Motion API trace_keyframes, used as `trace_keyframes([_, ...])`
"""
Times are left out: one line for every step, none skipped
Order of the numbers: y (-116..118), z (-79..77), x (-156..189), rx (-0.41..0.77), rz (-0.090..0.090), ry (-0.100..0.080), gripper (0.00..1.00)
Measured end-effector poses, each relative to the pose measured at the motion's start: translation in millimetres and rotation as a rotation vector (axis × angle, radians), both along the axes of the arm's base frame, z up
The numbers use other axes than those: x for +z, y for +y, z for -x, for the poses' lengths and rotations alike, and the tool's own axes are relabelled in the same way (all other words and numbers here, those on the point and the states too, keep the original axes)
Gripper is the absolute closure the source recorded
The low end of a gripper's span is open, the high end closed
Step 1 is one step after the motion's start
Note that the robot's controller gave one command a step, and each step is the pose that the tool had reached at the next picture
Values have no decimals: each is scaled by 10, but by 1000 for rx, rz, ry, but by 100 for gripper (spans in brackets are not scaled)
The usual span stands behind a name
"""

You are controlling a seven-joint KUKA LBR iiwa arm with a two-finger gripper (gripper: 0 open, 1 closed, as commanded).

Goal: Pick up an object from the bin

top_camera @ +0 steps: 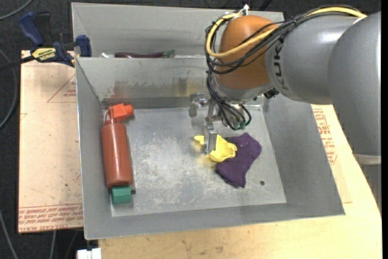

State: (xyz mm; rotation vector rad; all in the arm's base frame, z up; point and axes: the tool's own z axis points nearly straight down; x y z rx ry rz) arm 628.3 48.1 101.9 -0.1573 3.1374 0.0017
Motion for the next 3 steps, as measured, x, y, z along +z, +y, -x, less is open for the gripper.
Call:
trace_keyframes([-190,160,6,-21,-3,1,0])
trace_keyframes([-520,284,-207,154,-1,-1,100])
trace_keyframes([-521,284,-207,154,-1,-1,100])
